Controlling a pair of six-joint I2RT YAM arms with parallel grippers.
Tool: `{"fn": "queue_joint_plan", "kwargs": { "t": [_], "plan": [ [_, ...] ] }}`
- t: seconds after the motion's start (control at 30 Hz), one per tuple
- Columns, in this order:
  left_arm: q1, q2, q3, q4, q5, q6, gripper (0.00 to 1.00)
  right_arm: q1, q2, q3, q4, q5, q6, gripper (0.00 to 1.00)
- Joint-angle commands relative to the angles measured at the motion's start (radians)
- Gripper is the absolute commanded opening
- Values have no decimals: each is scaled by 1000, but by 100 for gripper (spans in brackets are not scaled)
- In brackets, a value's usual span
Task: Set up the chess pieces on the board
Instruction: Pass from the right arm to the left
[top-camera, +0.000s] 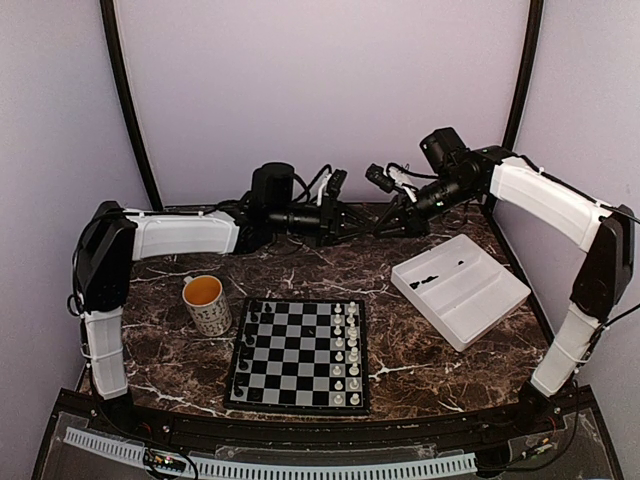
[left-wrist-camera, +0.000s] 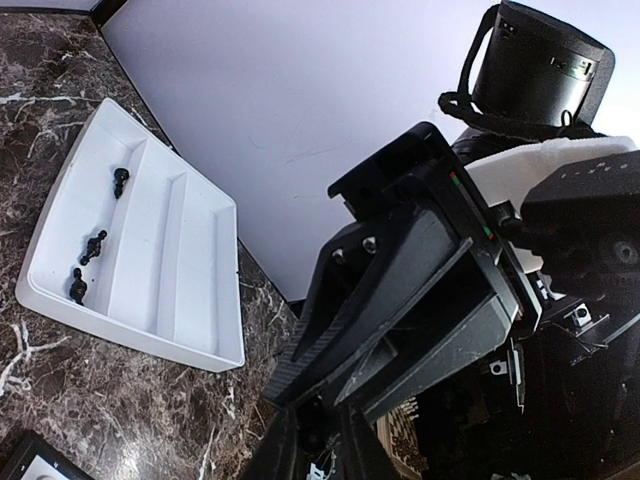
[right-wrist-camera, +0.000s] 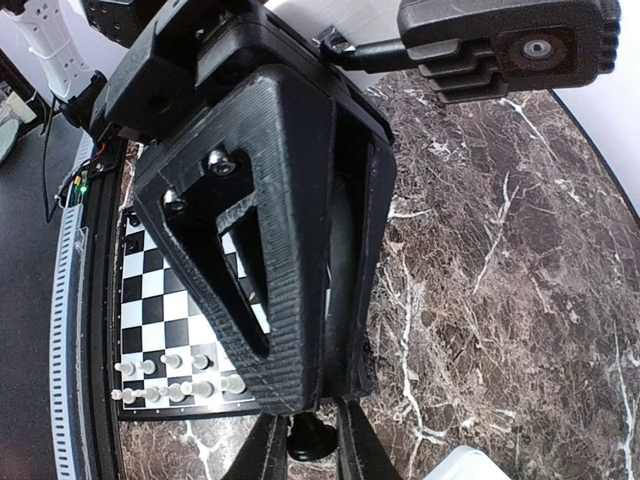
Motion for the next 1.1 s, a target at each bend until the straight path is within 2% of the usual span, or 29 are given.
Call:
{"fn": "queue_joint_plan", "kwargs": {
  "t": [0.0,0.13,0.33,0.43,0.63,0.73,0.93,1.07],
  "plan": [
    [-3,5,6,64,54,-43,18,14,5,28,70,37,36,16],
    [-3,15,9,79,63,-67,17,16,4,25,84,60,52,16],
    [-1,25,20,97,76,-93,6,18,3,27,98,73,64,16],
    [0,25,19,99,76,-102,3,19,5,27,98,67,66,17],
    [14,20,4,113,80,-115,1,20,8,24,80,43,60,25],
    [26,7,-12,88,77,-94,1,18,-3,23,48,31,41,33],
    [56,-55,-23,-155,41,89,1,-48,-62,10,11,-59,30,47],
    [68,-108,2,-432,-27,286,1,-103,-82,4,-30,-105,10,49]
  ]
}}
